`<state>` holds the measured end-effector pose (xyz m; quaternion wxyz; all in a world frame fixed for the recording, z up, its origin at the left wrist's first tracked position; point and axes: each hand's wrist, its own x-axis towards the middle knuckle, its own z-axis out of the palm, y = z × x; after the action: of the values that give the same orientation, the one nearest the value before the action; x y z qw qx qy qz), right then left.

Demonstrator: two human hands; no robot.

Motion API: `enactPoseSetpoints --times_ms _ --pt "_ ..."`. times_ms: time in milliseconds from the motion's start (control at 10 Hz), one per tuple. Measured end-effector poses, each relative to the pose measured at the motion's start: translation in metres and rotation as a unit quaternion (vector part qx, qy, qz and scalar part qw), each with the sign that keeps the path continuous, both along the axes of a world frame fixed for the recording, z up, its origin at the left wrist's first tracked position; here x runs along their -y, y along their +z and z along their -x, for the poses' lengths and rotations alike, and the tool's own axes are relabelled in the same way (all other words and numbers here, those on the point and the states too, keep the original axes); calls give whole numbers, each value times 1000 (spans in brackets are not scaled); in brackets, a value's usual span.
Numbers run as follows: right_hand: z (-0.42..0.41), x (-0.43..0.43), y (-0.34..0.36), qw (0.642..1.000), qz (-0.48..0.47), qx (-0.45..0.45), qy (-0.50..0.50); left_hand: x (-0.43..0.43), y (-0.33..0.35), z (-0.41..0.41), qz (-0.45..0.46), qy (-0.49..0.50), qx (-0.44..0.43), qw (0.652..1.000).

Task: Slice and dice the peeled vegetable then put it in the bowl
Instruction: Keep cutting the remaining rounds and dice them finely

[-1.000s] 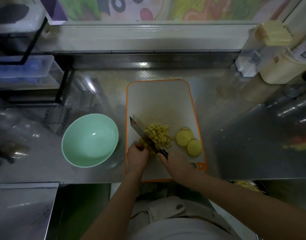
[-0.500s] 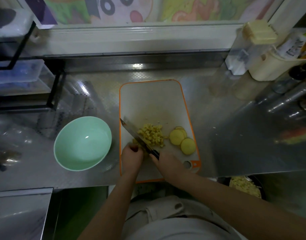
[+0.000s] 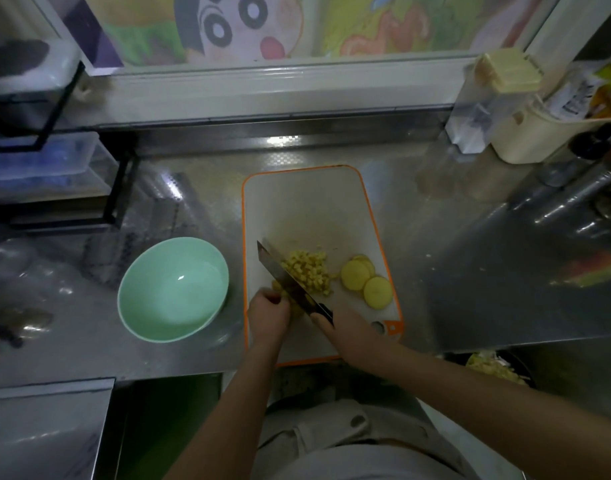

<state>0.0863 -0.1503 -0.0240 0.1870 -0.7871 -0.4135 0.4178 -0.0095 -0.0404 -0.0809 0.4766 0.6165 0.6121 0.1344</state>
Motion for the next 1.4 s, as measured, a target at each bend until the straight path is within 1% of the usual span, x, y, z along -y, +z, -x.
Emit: enactPoseSetpoints --times_ms 300,400,500,600,700,800,900,1000,1100,1200,1300,1400 --pt "4 1 -10 998 43 38 1 -1 -3 2 2 -3 6 1000" --pt "8 1 -8 997 59 47 -35 -2 -3 2 4 -7 4 1000" --pt "9 -1 -6 991 100 88 6 -1 -4 1 5 -12 7 1000" --pt "8 -2 -12 997 51 43 -39 -1 -1 2 0 -15 5 1000" --pt "7 -4 -19 998 42 56 6 0 2 1 -5 -14 -4 1000" --pt "8 -4 -14 997 59 40 -22 1 0 2 -3 -13 -2 1000" --pt "7 -9 -10 993 92 21 -66 3 0 1 -17 -21 -21 999" --pt "-2 -11 -15 994 93 -15 -53 7 1 0 -34 -17 -36 999" --pt "-12 -13 -17 995 32 -23 -96 7 1 -1 -33 -12 -30 999" --pt "-9 -13 -17 997 24 6 -77 8 2 -1 -31 -4 -31 999" --pt "-9 -13 -16 998 21 0 -51 10 3 0 -28 9 -29 999" --pt "-9 -16 -10 999 35 6 -33 10 0 3 -18 15 3 1000"
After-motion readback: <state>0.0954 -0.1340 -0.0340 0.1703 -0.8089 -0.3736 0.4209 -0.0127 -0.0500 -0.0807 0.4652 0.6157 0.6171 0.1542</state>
